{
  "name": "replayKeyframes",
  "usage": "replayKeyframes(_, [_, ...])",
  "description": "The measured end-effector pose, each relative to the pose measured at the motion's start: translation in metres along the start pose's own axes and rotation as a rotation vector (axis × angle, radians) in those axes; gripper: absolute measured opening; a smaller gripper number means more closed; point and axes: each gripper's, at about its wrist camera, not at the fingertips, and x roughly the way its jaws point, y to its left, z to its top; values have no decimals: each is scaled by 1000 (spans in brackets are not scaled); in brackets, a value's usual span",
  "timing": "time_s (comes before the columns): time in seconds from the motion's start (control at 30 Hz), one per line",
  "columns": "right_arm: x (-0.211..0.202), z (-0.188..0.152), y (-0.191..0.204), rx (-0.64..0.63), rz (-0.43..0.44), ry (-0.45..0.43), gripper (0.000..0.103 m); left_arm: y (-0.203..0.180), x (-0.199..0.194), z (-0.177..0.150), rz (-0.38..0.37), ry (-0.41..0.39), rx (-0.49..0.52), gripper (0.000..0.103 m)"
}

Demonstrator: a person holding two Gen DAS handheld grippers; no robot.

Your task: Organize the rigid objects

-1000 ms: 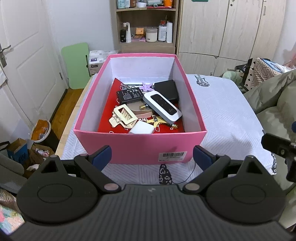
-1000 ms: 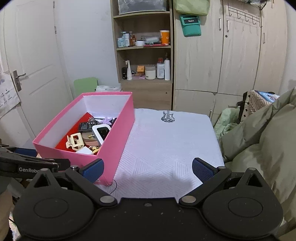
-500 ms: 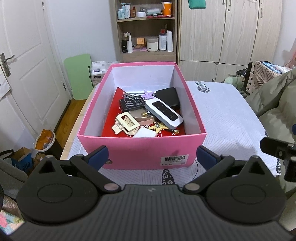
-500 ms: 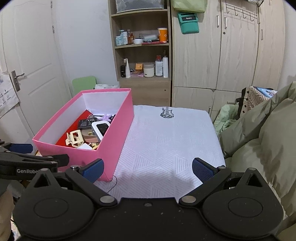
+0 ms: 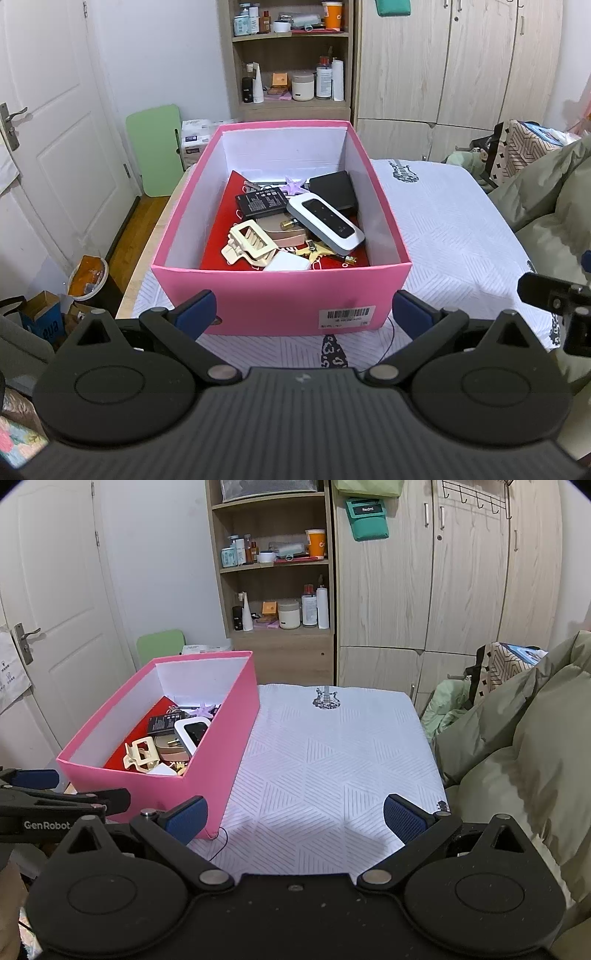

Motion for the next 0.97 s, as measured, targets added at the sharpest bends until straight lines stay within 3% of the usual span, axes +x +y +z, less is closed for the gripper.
replayKeyframes(0.97, [7,-2,6,-25,-10,16,103,5,1,-1,8,-15,4,103])
